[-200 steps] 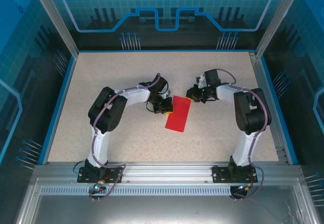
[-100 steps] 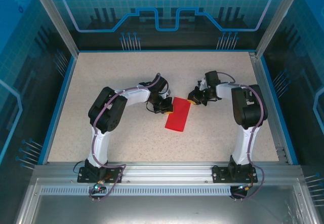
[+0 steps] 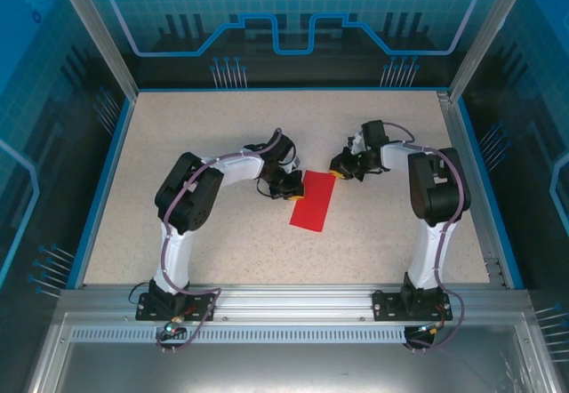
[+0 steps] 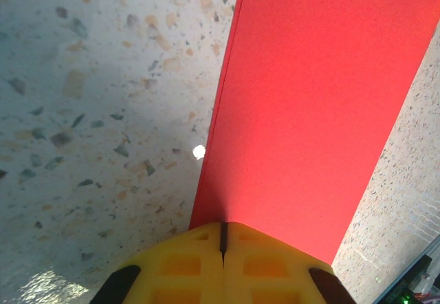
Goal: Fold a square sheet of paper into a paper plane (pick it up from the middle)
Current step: Fold the square sheet of paper in half at the center of the table.
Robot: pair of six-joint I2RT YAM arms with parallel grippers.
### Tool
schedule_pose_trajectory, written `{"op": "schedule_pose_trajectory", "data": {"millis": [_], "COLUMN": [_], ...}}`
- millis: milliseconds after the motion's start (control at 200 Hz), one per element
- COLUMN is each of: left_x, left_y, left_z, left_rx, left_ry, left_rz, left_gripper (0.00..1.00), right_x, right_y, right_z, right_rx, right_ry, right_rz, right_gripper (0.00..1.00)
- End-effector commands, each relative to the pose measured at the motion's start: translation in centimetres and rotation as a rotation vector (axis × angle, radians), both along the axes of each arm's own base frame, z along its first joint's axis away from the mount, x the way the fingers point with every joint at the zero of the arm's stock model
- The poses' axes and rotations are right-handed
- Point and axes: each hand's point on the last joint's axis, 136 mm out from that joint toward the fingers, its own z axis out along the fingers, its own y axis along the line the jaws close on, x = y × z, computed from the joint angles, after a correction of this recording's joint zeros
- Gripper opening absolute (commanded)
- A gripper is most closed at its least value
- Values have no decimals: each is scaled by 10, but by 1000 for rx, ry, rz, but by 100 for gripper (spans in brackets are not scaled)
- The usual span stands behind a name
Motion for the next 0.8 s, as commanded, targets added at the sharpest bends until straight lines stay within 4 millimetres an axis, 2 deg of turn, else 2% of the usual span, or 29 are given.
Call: {"op": "schedule_pose_trajectory", "data": {"millis": [0,175,265,380,545,610,695,795], "left_x": [-31,-30,-30,-31,-30,-30,-31,-31], "left_y": [23,22,22,23,22,23,23,23], "left_z": [-46,-46,-46,-46,-46,-47,-48,-48], "left_rx": [141,138,139,142,140,143,143,140], "left_ry": [118,116,117,118,115,116,120,119], "left_rz": [-13,-13,-13,-14,-14,-14,-11,-10], "left_gripper": [0,0,0,0,0,0,0,0], "right_x": [-8,-20,-21,-13,1,1,-3,-14], "right_y": [-11,-19,-20,-16,-5,-1,5,14], "right_z": [-27,-48,-47,-28,26,40,44,32], "right_rx": [-38,-127,-172,-141,-11,18,36,48], "right_ry": [88,149,146,77,-60,-91,-91,-57], "right_rz": [-32,-32,-19,-18,-30,-34,-24,-7], "right_gripper": [13,13,13,13,13,14,14,14]}}
